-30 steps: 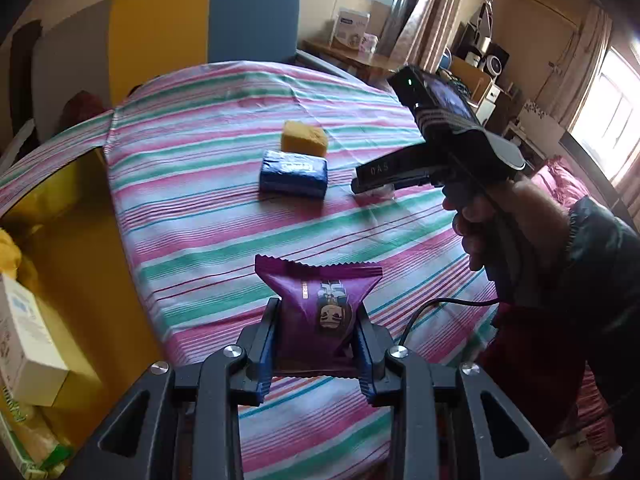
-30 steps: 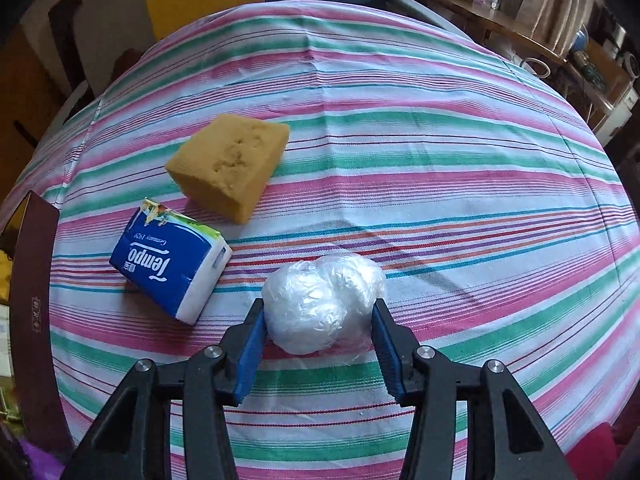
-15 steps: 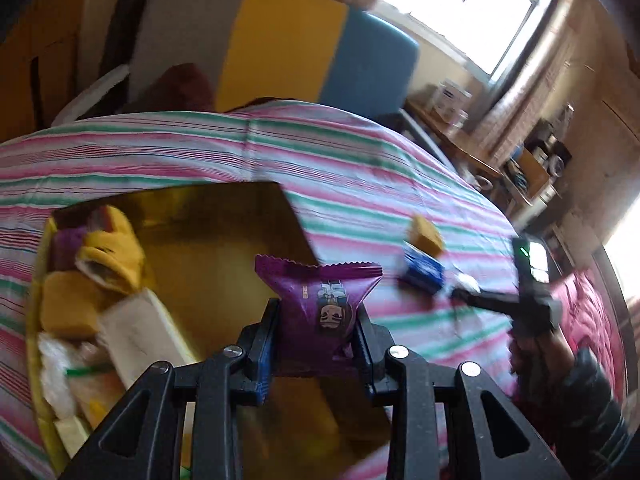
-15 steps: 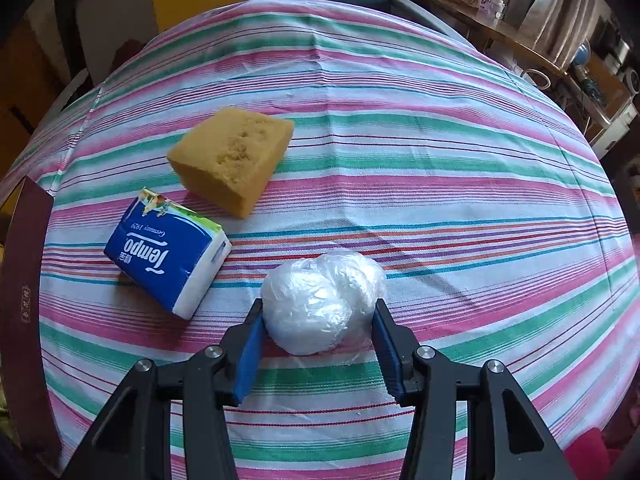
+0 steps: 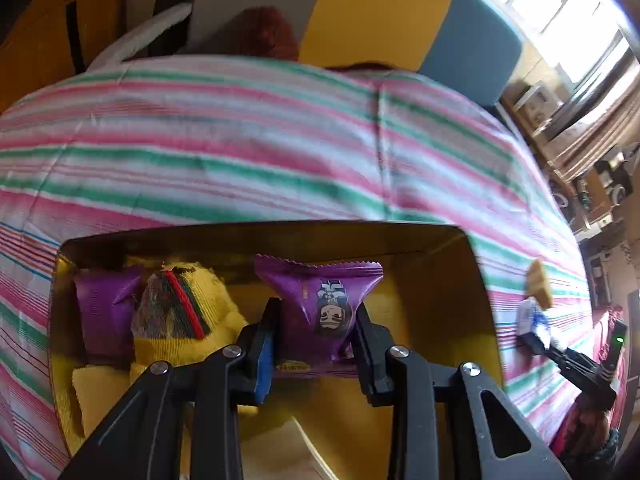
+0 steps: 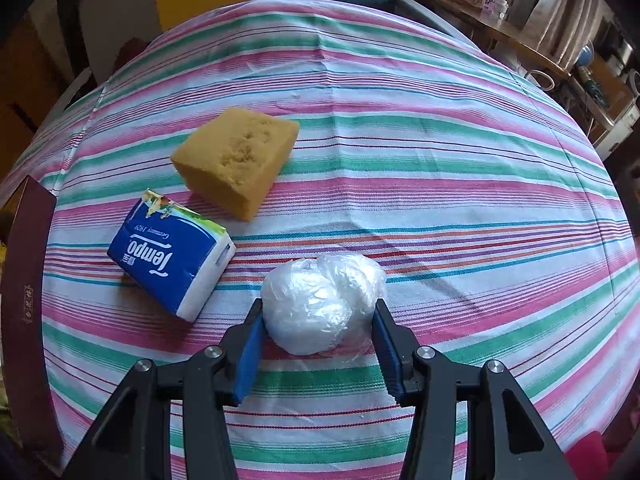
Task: Organize objects
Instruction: 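Carry the purple snack wrapper into the gold tray and open the left tool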
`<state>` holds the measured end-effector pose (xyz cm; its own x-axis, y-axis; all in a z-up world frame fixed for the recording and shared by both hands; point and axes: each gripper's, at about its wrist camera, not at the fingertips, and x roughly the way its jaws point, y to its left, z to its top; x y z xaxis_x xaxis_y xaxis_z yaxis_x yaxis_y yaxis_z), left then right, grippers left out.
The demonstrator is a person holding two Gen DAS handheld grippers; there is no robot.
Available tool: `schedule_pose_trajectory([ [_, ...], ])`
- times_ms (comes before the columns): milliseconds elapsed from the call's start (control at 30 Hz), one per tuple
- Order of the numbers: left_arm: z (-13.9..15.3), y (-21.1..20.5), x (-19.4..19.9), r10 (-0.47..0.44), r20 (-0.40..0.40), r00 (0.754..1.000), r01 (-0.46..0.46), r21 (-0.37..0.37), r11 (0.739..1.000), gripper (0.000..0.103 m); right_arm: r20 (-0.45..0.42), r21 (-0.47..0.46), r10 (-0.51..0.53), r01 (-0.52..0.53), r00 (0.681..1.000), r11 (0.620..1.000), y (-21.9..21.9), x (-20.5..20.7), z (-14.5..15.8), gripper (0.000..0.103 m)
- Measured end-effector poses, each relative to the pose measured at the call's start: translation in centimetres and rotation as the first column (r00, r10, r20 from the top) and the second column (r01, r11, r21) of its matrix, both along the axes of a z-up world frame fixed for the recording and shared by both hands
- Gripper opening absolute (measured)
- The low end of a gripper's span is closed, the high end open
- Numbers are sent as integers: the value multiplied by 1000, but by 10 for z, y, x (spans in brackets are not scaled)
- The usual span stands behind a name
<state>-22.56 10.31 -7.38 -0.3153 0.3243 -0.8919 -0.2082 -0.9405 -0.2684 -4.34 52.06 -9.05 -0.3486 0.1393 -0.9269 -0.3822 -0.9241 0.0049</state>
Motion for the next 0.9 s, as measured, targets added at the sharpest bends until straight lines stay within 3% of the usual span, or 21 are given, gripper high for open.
schedule_pose_trajectory([
  [233,-6,-6,-10,36,11,999,-36,-6,999,37,-1,-1,-2,2,1000,1000,3,-4,-3,52],
  [367,15,-9,4,28,-75,997,-31,-28,999,39,1,4,-1,1,1000,1000,2,-4,-4,52],
  [667,59,-17,99,23,-300,954,-47,-71,996,39,0,17,5,-5,1000,1000,-2,-1,-2,52],
  [900,61,-17,163,0,-351,936,-32,-87,996,39,-3,32,11,-11,1000,999,-6,0,-2,52],
])
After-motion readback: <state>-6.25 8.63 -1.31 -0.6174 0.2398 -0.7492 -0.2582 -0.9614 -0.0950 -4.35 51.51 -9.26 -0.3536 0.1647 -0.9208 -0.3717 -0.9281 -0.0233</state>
